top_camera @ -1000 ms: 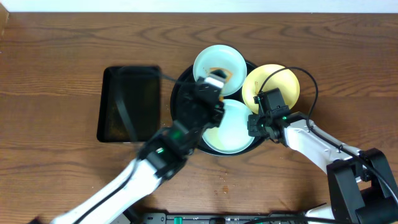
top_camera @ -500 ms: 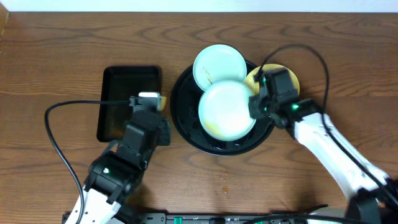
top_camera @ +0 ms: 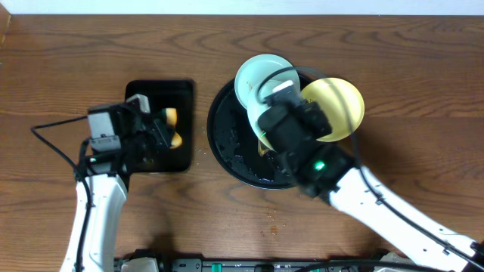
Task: Clean dirty plates on tray and stack at the side
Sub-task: 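Lift the mint-green plate with the right gripper onto the table's right side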
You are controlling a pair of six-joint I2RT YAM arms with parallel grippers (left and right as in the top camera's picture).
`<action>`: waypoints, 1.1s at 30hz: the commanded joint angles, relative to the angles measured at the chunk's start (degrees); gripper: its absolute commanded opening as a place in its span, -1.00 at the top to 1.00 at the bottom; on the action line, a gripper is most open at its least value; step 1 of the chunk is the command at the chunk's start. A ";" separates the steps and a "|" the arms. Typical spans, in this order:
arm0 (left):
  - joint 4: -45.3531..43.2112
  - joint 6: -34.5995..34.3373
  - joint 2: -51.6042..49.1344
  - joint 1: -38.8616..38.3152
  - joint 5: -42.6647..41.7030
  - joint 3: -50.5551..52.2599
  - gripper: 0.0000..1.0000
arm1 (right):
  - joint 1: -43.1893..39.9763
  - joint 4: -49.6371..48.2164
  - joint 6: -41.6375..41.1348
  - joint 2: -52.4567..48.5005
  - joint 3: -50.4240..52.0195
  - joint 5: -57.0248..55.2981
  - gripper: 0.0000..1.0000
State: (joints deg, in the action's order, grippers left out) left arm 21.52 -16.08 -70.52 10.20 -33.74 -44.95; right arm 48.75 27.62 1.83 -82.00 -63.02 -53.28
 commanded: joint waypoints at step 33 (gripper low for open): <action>-8.35 -0.31 -7.28 3.23 -14.64 -1.84 0.84 | -83.49 -6.91 -14.40 -12.66 -3.32 71.76 0.98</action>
State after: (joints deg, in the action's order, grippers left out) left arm 13.17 -16.51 -77.80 13.19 -48.56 -45.15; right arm -30.02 22.98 -10.44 -89.54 -66.02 11.46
